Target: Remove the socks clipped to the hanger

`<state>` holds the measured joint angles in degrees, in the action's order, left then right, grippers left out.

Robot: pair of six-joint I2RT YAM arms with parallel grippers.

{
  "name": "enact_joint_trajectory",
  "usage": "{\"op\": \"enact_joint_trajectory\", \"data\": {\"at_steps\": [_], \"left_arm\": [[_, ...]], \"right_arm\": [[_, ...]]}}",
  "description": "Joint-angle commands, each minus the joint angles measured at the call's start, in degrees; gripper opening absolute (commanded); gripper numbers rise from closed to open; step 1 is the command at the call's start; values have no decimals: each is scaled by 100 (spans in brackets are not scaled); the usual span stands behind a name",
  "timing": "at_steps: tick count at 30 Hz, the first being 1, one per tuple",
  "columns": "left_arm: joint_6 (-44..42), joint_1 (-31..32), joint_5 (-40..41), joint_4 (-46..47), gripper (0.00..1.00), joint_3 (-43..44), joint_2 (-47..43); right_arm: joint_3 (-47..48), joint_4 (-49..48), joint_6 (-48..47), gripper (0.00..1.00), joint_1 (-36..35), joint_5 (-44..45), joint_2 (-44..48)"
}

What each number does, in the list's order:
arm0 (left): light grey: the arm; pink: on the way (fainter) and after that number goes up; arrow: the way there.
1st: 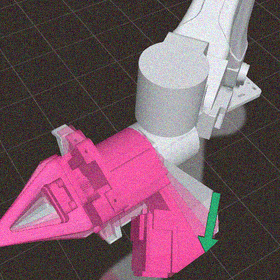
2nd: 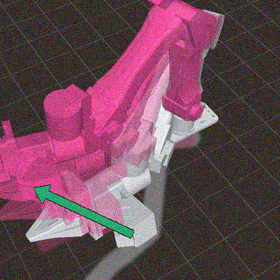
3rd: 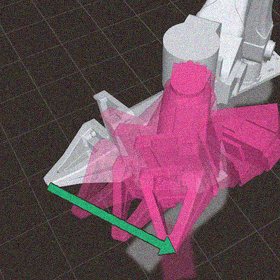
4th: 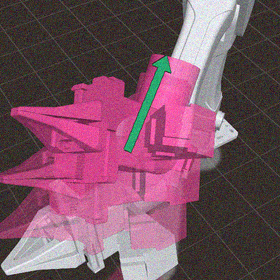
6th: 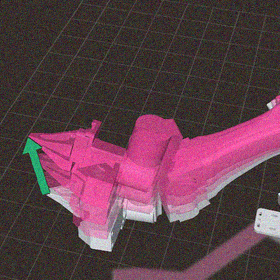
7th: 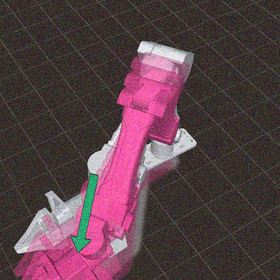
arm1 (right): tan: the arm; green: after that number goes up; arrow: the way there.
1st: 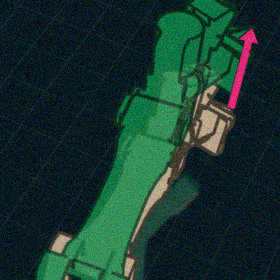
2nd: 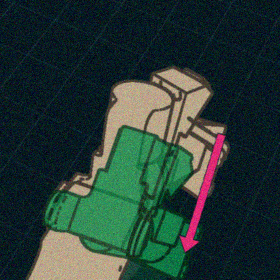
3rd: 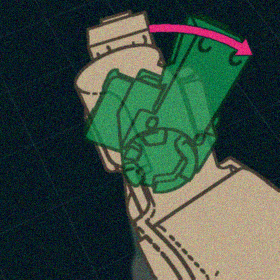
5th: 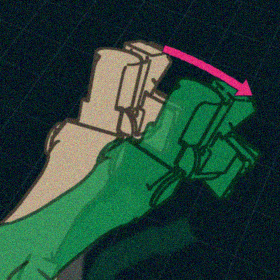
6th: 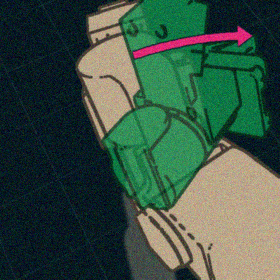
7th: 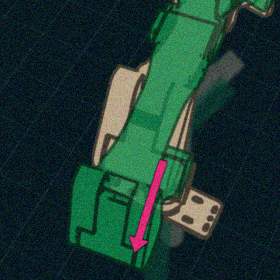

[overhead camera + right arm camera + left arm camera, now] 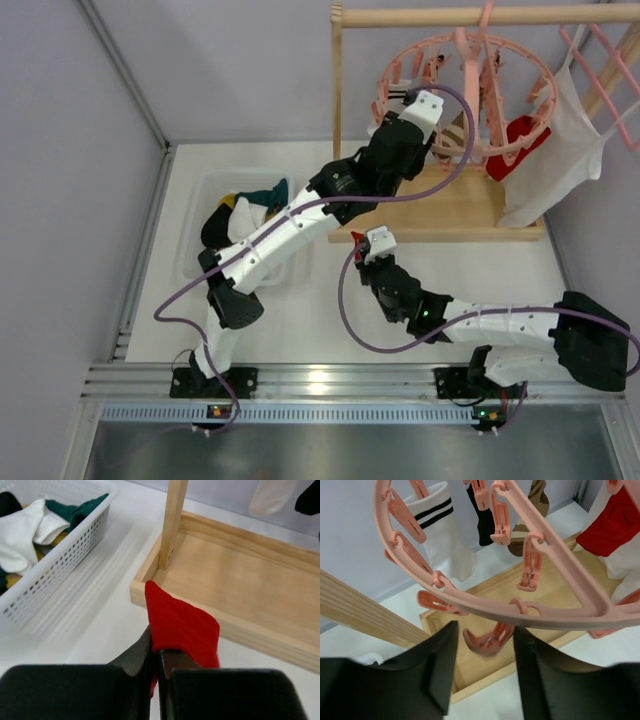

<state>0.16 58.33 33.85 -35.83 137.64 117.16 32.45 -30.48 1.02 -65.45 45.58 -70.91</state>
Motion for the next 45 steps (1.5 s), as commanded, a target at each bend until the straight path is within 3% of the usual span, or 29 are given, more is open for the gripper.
{"op": "enact_joint_trajectory", "data": {"at_steps": [1,2,4,6,8,15,21,28,36,38,39,40,44,45], "left_arm": [[221,-49,26,332,57,-229,-589],[282,-49,60,340,64,-368,-781],[344,-41,96,340,65,-545,-993],[510,-49,253,331,84,-905,-1370],[677,-41,533,323,96,-1379,-1652],[1327,-84,2028,253,98,-3382,-3408],[2427,-892,1722,-626,98,-5053,-5246],[2384,-2095,1520,-1408,98,-5862,-6196],[2584,-2528,1959,-1822,98,-6837,-7232],[2681,-2528,1994,-1813,98,-6987,-7365],[2743,-2528,1977,-1813,98,-7101,-7444],[2769,-2528,1959,-1813,98,-7146,-7471],[2927,-2528,1784,-1769,98,-7401,-7603],[3032,-2528,1679,-1752,98,-7497,-7638]], "right_arm": [[-326,-187,293,0,-82,-654,419],[-457,-178,311,0,-64,-769,490],[-572,-143,390,0,-38,-945,674],[-687,-55,461,0,84,-1305,789],[-775,7,575,0,260,-1744,974],[-319,402,488,0,639,-3257,853],[656,367,470,0,683,-4074,44],[3221,1139,364,0,814,-5075,-2117],[6839,2984,-31,0,885,-5665,-4456],[7422,3572,-49,13,911,-5657,-4790],[7817,3688,-49,40,955,-5639,-4983],[7899,3750,-49,51,981,-5613,-5011],[7418,3506,-5,69,1131,-5516,-4529],[7008,3305,73,86,1235,-5551,-4197]]}}
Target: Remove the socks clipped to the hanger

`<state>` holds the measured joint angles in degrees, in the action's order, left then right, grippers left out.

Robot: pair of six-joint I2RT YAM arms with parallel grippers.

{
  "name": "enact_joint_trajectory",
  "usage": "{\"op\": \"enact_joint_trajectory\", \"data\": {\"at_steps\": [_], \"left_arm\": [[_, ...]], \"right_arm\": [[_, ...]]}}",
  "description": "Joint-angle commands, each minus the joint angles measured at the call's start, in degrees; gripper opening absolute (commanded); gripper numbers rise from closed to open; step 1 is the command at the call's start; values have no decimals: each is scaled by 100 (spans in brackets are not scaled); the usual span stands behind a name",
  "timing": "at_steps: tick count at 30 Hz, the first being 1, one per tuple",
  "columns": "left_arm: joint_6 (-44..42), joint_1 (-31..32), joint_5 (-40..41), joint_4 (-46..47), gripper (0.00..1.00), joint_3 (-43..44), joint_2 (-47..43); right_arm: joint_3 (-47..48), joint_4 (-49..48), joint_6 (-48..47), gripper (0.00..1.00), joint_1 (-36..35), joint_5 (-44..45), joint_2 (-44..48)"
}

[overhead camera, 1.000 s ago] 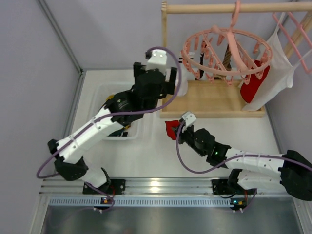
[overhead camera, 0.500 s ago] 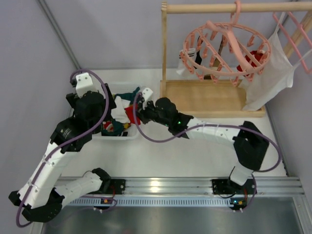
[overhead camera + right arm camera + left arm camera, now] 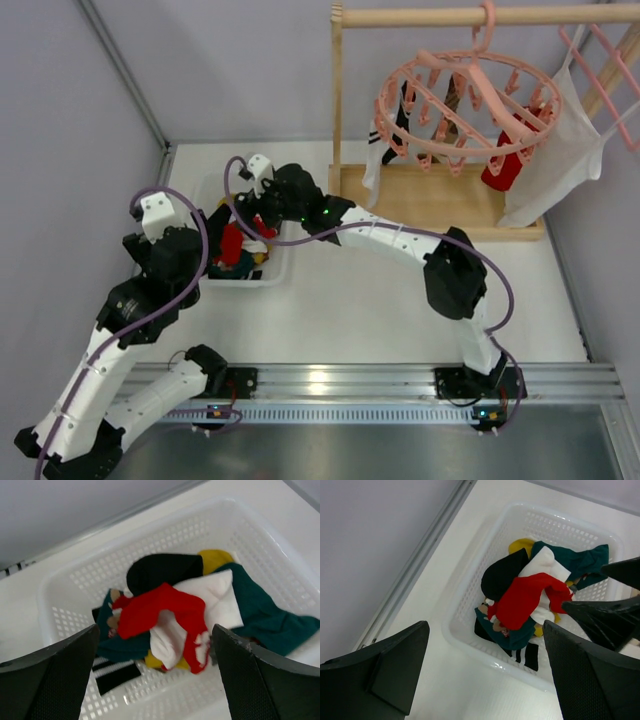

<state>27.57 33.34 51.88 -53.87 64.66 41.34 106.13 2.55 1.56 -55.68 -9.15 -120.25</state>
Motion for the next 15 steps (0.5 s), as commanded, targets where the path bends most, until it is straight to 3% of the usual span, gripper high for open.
{"op": "enact_joint_trajectory", "data": {"at_steps": [1,6,12,15], "left_arm": [[336,-30,-212,52,98,-235,-91],[118,-21,-1265,639,98,-621,-214],[335,-21,-3304,1483,98,-1034,-66],[556,-12,-4499,2378,98,-1359,128]], "right_arm": [[-565,-69,46,92,320,-105,922],[-2181,-419,248,95,672,44,2486],[-3852,-264,520,97,944,263,4428],[-4450,254,713,98,1033,694,5413]]}}
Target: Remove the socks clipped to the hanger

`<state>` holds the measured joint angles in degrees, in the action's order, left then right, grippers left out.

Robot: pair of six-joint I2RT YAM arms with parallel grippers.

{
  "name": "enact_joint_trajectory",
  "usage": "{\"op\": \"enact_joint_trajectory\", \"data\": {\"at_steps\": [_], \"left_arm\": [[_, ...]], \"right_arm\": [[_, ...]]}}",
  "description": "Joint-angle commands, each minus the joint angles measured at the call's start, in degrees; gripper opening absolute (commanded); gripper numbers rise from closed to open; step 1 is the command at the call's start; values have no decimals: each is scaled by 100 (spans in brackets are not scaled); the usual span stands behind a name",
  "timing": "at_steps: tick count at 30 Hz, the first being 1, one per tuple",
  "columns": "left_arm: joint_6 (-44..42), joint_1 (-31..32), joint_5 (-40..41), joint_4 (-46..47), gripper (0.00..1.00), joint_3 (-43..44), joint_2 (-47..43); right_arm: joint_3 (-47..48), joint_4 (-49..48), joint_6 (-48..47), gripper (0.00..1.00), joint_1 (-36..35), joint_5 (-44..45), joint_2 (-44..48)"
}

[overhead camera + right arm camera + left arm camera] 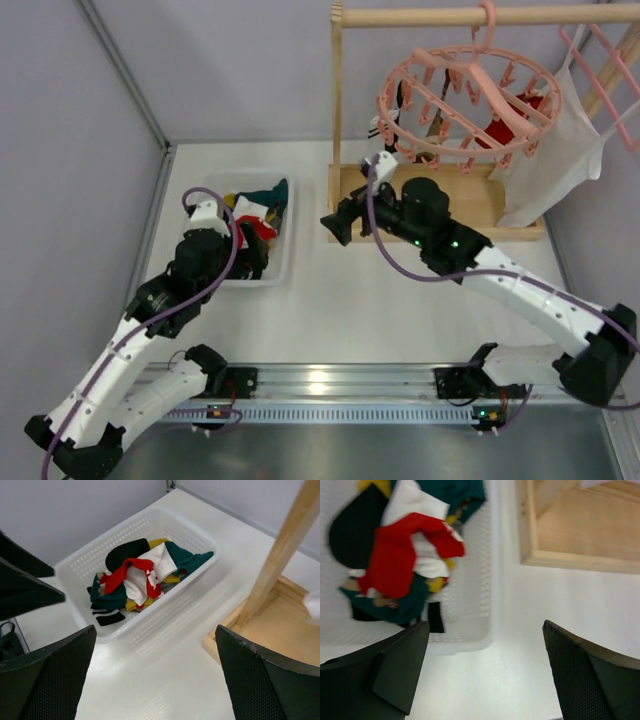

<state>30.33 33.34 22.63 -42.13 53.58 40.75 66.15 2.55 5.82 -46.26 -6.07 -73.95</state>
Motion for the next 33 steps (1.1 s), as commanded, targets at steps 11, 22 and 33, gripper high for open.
{"op": "enact_joint_trajectory", "data": {"at_steps": [11,22,33], "left_arm": [[-307,1710,-856,4602,98,-313,2348],[-1608,1684,-848,6111,98,923,4704],[-2048,1465,-357,6217,98,2490,6523]], "right_arm": [[-1288,2065,173,98,223,1099,3622],[-1368,2786,173,97,223,1187,4617],[-1377,2663,103,96,223,853,4873]]}}
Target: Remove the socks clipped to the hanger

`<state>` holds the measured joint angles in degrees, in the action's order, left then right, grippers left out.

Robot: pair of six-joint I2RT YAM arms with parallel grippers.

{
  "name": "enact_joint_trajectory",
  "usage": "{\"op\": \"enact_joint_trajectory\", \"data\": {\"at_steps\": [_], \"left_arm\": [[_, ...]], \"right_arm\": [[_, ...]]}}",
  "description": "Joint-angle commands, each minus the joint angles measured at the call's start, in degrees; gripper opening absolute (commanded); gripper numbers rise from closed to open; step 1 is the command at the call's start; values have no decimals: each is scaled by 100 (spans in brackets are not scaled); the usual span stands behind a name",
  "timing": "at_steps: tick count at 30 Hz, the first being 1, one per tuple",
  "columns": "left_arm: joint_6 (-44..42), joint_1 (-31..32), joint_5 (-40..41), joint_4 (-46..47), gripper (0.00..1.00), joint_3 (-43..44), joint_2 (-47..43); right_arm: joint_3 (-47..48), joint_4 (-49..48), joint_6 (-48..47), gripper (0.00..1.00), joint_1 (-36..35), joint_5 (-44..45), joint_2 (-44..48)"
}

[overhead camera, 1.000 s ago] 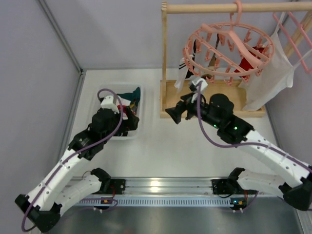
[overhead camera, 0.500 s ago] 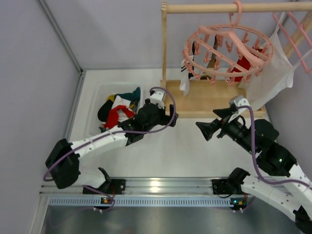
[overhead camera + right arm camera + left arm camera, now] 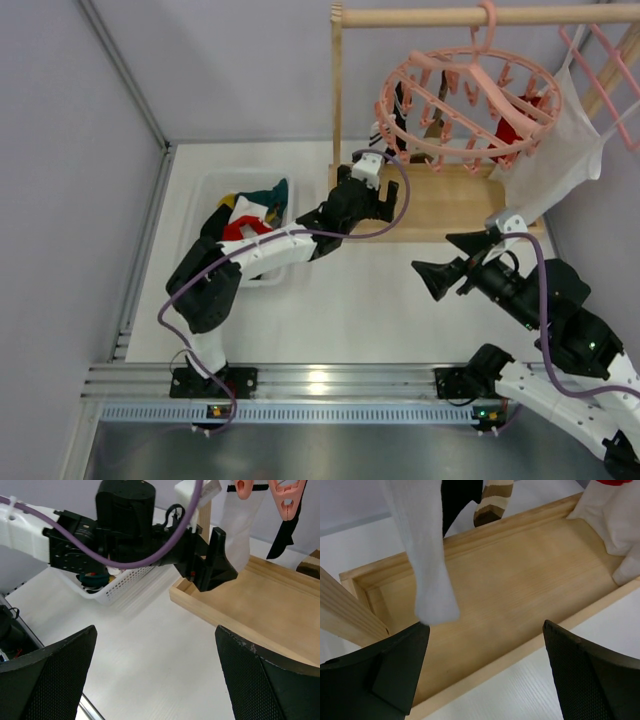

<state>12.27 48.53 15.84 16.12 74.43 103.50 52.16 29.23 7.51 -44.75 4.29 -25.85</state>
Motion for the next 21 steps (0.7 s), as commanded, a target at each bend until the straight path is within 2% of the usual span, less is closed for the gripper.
{"op": "enact_joint_trajectory", "data": {"at_steps": [1,7,10,12,14,15,19,21], "left_arm": [[-260,-72,341,392,98,475,328],[-374,-204,79,497,96,1055,1083],[-699,-204,-124,830,89,1327,1417],[-884,-213,-160,980,78,1442,1645],[-955,-239,-229,1077,75,1644,1795],[-964,-265,-282,1069,62,1732,1857],[-981,-353,-318,1078,27,2083,2165],[-990,-371,-239,1095,25,2128,2209]], "right_arm": [[22,-14,-83,96,72,-201,71],[-30,-137,-92,96,72,-385,124],[-109,-199,-118,96,72,-403,124],[-119,-216,-109,96,63,-553,115],[-127,-234,-136,96,72,-596,80],[-127,-251,-136,96,72,-614,88],[-189,-339,-171,96,72,-658,132],[-198,-401,-171,96,72,-684,159]]}}
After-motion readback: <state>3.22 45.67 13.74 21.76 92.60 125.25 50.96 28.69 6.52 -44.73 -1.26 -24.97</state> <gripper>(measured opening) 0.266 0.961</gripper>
